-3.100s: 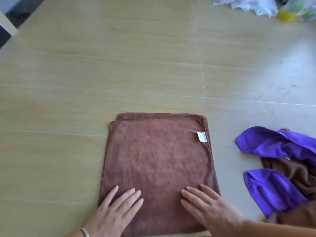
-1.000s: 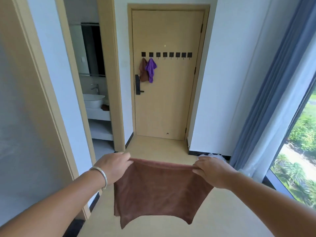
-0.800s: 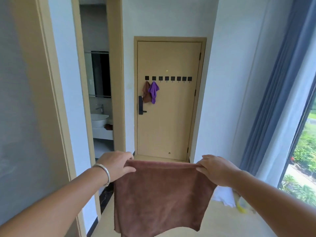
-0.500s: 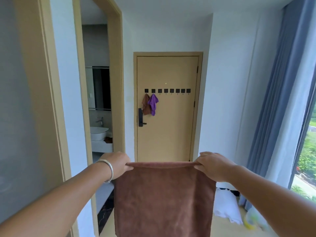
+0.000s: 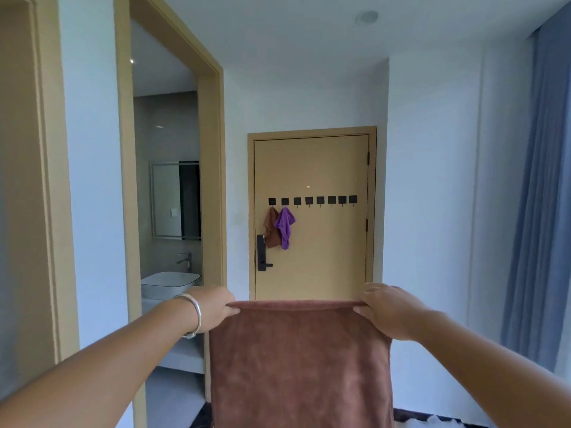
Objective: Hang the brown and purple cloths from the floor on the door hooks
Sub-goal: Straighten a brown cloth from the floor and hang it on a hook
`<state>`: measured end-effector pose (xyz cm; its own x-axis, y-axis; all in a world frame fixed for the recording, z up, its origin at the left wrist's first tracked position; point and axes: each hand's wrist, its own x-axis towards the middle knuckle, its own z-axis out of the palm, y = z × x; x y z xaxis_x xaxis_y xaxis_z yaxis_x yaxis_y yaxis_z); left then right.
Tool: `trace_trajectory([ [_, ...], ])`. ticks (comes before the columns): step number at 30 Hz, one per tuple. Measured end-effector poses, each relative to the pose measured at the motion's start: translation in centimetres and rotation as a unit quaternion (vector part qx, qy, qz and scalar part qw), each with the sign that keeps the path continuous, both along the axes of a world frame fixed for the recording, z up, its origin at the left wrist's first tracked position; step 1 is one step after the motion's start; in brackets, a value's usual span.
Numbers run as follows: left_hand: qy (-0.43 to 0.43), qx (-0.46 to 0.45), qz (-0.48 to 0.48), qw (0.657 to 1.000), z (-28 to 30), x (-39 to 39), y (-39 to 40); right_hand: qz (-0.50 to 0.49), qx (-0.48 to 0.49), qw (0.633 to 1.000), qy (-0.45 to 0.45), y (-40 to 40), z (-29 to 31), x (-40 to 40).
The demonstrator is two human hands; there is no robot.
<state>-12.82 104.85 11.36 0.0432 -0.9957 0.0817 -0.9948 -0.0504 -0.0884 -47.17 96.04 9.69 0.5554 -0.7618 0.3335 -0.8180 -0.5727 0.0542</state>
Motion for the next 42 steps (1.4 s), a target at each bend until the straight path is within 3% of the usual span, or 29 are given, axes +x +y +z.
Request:
trace_trajectory([
  [15, -0.023, 0.02, 0.005, 1.0, -0.2, 3.1, -18.9, 0.003, 0.018, 1.0, 0.015, -19.3, 0.2, 3.9],
  [27, 0.021, -0.034, -0.036, 0.999, 1.1, 12.6, -39.1, -0.044, 0.029, 0.999, 0.009, -38.1, 2.3, 12.2],
  [42, -0.01, -0.07, -0.041, 0.997, -0.8, 18.9, -60.8, -0.058, 0.04, 0.997, 0.011, -59.1, 1.1, 18.3],
])
